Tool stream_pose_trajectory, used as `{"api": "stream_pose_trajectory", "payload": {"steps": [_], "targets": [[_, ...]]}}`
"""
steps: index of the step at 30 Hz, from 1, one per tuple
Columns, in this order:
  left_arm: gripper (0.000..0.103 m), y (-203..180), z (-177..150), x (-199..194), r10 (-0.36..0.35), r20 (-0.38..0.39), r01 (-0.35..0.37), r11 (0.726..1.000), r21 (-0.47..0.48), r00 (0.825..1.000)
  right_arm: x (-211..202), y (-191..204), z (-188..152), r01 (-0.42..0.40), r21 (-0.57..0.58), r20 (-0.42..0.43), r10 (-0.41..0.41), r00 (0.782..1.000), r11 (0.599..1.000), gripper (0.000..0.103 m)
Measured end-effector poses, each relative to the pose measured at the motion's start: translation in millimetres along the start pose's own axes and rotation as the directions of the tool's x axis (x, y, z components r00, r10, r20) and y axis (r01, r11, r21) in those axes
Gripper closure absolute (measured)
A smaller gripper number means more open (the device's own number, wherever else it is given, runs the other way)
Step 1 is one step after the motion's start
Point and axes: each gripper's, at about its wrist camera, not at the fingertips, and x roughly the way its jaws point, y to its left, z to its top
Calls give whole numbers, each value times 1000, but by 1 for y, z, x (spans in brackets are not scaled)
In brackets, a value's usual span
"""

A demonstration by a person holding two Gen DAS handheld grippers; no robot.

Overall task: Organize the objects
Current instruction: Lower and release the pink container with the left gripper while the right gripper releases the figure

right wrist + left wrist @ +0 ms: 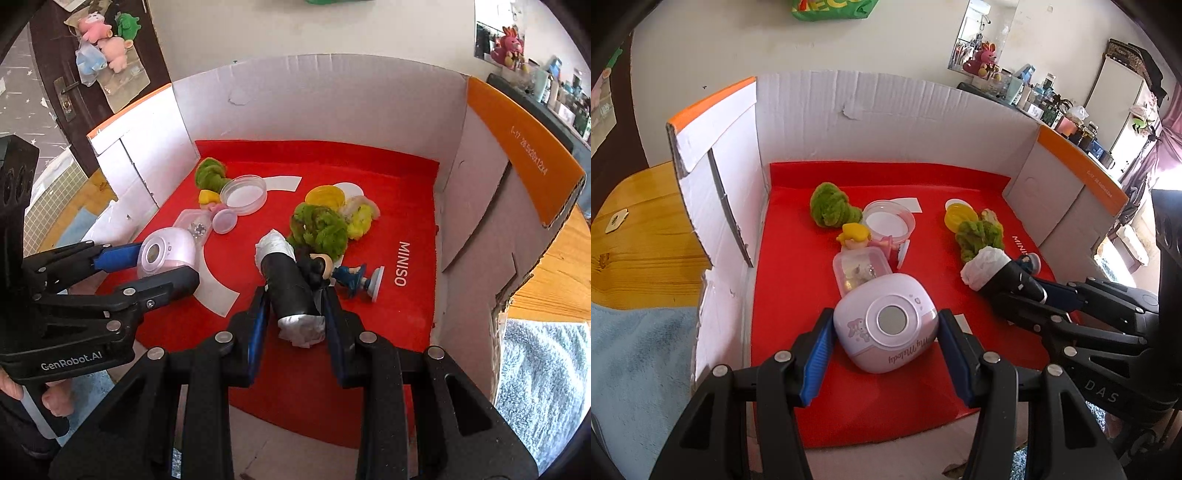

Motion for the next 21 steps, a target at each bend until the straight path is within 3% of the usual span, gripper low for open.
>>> {"api": "stream_pose_trajectory", "payload": {"steps": [18, 20, 21], "targets": [[46, -1, -1, -2, 22, 5, -22, 1000, 16, 1000, -4, 1, -1, -9, 7, 6, 9, 1000, 1000, 74], [46, -2, -1, -2, 21, 5, -21, 1000, 16, 1000, -4, 3, -2, -8, 2, 5, 8, 1000, 1000, 68], [45, -1, -1, -2, 21, 5, -21, 1000, 16, 1000, -5, 5, -2, -13, -2, 7, 13, 1000, 1000, 56]]}}
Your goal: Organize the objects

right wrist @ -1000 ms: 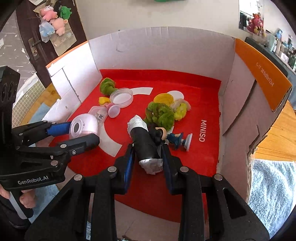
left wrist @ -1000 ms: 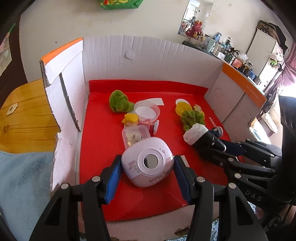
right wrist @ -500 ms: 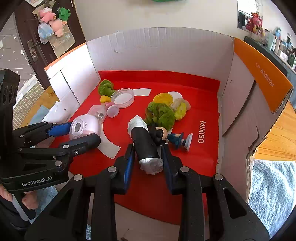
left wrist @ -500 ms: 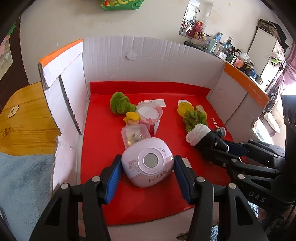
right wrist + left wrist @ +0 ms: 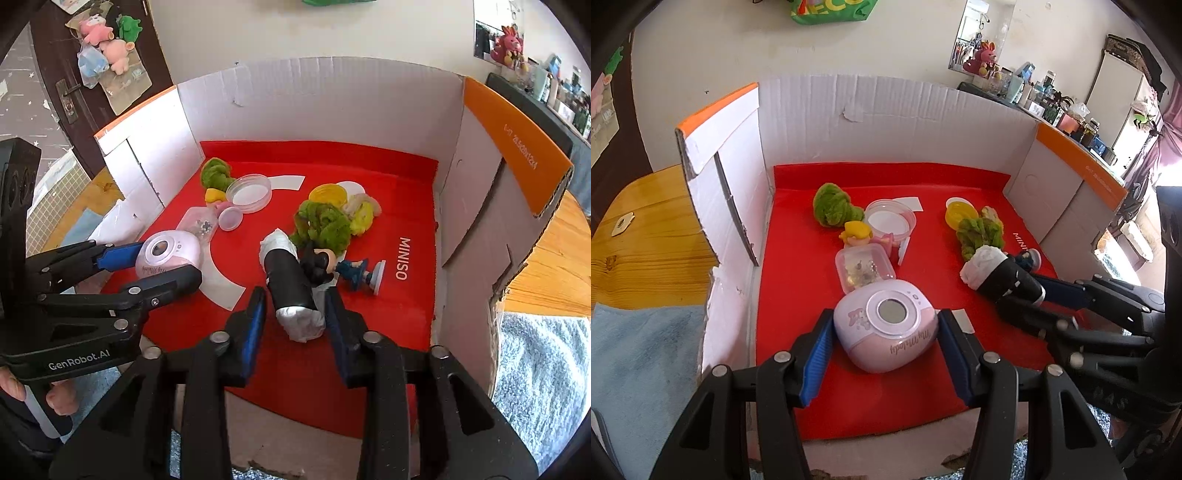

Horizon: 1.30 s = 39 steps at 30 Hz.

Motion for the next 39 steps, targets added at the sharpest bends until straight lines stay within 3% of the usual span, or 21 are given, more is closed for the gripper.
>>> {"api": "stream_pose_trajectory", "payload": {"steps": [2, 15, 17, 25, 36, 39], "targets": [[45, 0, -1, -2, 2, 7, -2, 1000, 0, 1000, -2, 4, 0, 4, -9, 4, -4, 1000, 1000, 49], [43, -2, -4, -21, 4, 40, -4, 1000, 5, 999, -13, 3, -5, 4, 0, 28, -4, 1000, 1000, 49], [39, -2, -5, -26, 19, 54, -20, 1000, 5, 998, -17, 4, -6, 4, 3, 35, -4, 999, 1000, 48], [34, -1, -11, -45, 46, 87, -46, 999, 0, 995, -32, 11, -11, 5, 2, 62, -5, 998, 1000, 40], [1, 1, -27, -66, 74, 125, -72, 997, -23, 989, -56, 17, -23, 23, 4, 98, -24, 995, 1000, 30], [0, 0, -31, -70, 77, 133, -75, 997, -23, 988, -61, 20, -27, 27, 2, 104, -27, 994, 1000, 26]]}}
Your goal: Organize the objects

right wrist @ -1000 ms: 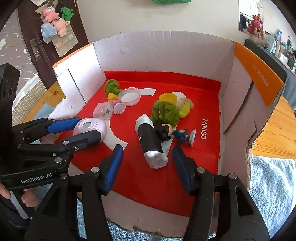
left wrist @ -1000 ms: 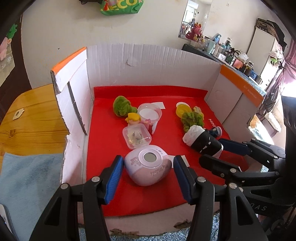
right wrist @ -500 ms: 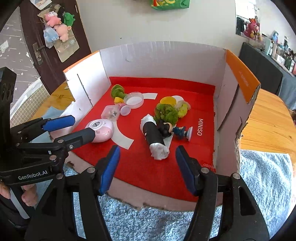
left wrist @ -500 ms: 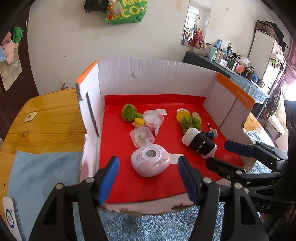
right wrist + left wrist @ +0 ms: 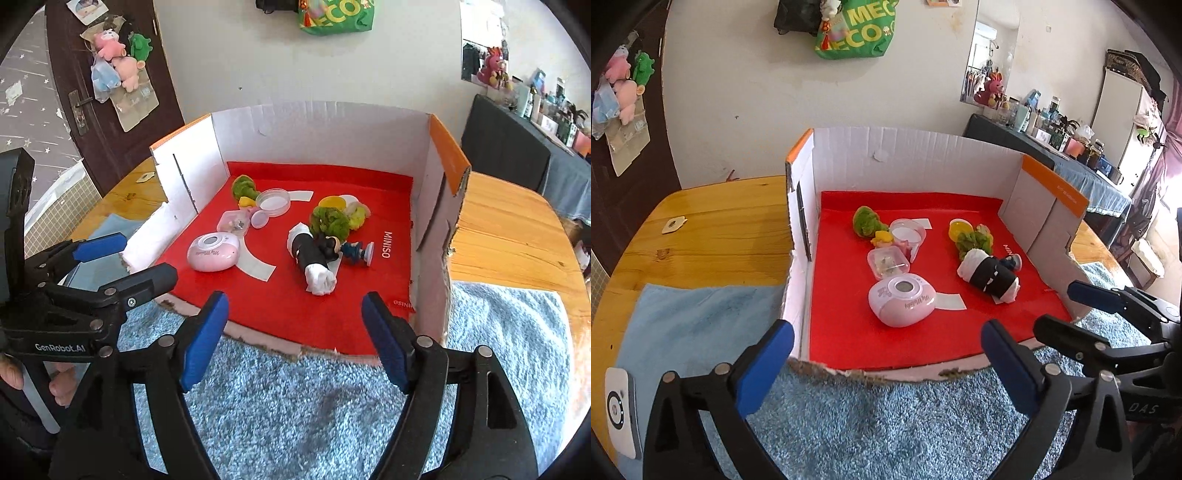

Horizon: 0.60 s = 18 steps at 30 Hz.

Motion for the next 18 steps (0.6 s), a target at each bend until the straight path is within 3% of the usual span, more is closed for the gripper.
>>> {"api": "stream_pose_trajectory", "payload": {"steps": [18], "targets": [[0, -6, -24, -14, 1, 4, -1, 1000, 28, 1000, -25, 10, -21, 29, 8, 36, -30, 999, 1000, 17]]}}
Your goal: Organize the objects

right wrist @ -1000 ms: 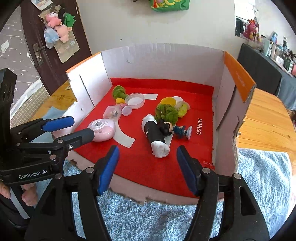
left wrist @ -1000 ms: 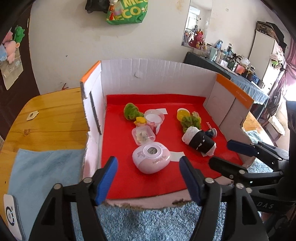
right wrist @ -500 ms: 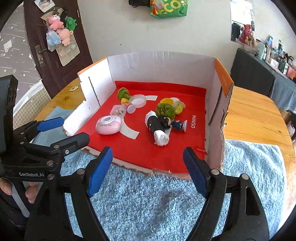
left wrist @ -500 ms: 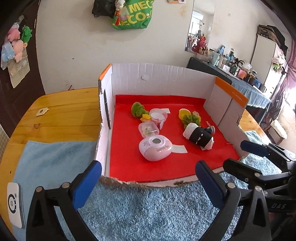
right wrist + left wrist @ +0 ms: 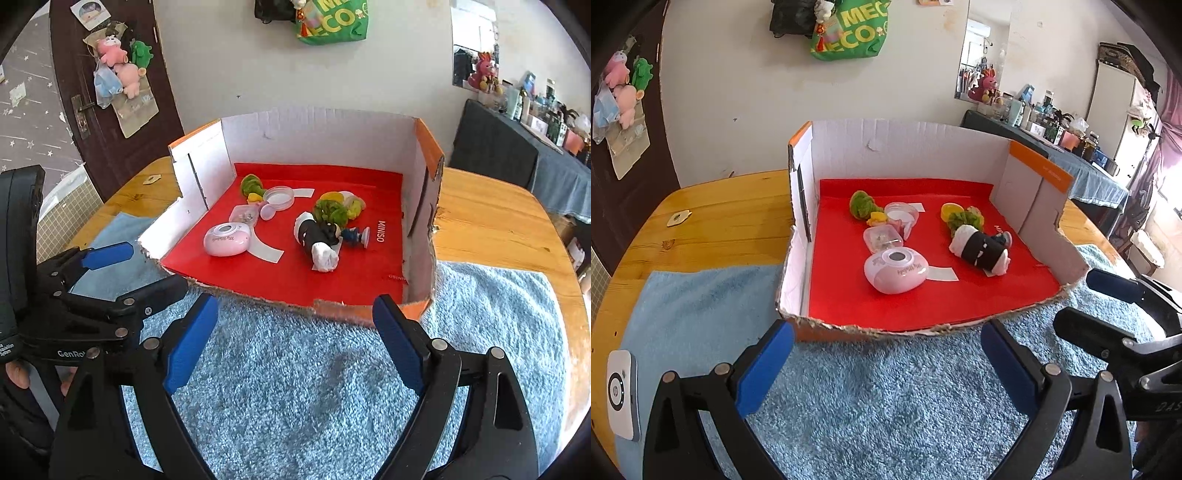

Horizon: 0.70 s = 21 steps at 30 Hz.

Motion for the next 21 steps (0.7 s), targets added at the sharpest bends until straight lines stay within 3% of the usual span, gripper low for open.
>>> {"api": "stream_pose_trajectory", "payload": {"steps": [8, 21], "targets": [[0, 1, -9, -4, 13, 2, -13, 1000, 3, 1000, -2, -5, -13, 27, 26, -6, -26, 1000, 999, 14], [0, 9, -36, 0, 25, -59, -28, 999, -35, 998, 0, -6, -39, 46, 65, -30, -45, 999, 997, 13]]}}
